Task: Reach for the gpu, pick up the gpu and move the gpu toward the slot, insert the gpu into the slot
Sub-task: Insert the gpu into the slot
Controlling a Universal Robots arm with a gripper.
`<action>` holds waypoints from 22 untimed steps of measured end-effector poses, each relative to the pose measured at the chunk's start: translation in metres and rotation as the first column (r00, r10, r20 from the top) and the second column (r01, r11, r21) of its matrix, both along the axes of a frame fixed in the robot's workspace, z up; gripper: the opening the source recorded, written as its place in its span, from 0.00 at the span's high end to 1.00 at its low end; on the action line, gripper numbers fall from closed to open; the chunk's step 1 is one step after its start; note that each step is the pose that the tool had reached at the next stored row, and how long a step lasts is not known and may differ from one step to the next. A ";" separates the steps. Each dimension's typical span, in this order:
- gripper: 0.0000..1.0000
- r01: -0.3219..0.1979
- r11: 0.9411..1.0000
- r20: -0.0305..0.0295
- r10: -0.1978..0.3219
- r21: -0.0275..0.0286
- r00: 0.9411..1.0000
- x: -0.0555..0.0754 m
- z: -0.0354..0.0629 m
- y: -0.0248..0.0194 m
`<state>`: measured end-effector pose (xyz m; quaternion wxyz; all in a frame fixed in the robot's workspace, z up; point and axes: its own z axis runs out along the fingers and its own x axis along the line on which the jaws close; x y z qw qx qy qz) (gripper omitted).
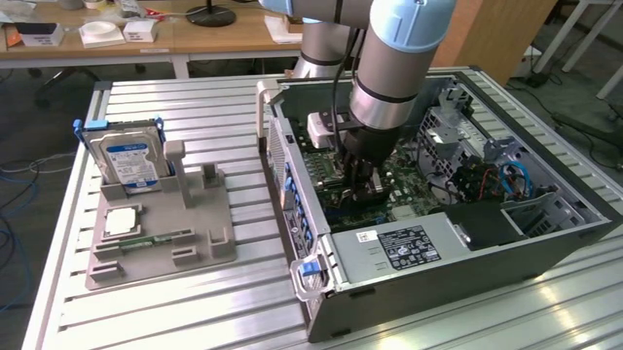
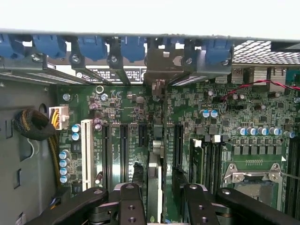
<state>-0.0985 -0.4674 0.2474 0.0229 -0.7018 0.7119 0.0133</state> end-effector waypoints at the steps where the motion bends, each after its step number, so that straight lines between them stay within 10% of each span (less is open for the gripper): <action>1: 0.62 0.000 1.000 0.000 0.000 0.000 1.000 0.000 0.0000 0.0000; 22: 0.74 0.000 1.000 0.002 0.000 0.000 1.000 0.000 0.0068 0.0001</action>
